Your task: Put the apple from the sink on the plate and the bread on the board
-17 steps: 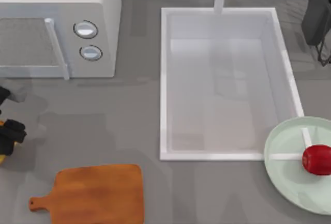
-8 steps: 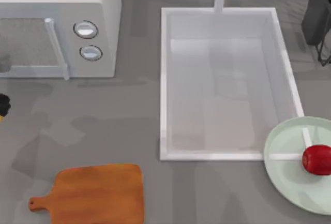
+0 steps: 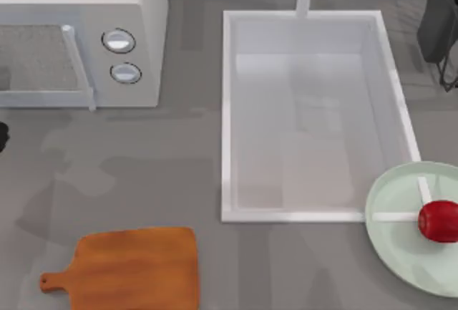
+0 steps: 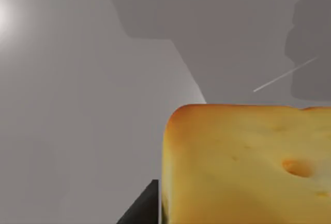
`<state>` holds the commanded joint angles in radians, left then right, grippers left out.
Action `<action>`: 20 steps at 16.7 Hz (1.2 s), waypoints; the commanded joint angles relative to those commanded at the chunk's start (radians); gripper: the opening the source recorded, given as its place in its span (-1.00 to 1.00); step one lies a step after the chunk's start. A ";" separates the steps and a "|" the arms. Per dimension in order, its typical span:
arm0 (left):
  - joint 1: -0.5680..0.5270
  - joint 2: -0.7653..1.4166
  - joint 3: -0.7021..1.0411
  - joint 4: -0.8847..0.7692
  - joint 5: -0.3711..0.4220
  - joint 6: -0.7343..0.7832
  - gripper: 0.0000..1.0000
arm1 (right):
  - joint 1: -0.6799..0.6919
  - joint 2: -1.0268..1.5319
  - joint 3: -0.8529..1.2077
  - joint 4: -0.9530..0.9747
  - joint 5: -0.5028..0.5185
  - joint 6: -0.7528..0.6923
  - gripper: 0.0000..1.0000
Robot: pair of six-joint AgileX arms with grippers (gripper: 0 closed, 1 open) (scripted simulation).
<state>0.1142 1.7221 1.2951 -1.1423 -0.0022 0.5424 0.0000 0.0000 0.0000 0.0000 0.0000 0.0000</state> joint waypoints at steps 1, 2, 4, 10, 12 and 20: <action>0.000 0.000 0.000 0.000 0.000 0.000 -1.00 | 0.000 0.000 0.000 0.000 0.000 0.000 1.00; -0.002 0.000 0.000 0.000 -0.001 -0.010 -1.00 | 0.000 0.000 0.000 0.000 0.000 0.000 1.00; -0.016 -0.001 0.000 -0.001 -0.006 -0.060 -1.00 | 0.000 0.000 0.000 0.000 0.000 0.000 1.00; -0.128 -0.008 -0.015 0.002 -0.031 -0.460 -1.00 | 0.000 0.000 0.000 0.000 0.000 0.000 1.00; -0.184 -0.014 -0.027 0.007 -0.038 -0.674 -1.00 | 0.000 0.000 0.000 0.000 0.000 0.000 1.00; -0.437 -0.073 -0.127 0.046 -0.045 -1.804 -1.00 | 0.000 0.000 0.000 0.000 0.000 0.000 1.00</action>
<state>-0.3233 1.6492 1.1680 -1.0961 -0.0472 -1.2612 0.0000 0.0000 0.0000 0.0000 0.0000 0.0000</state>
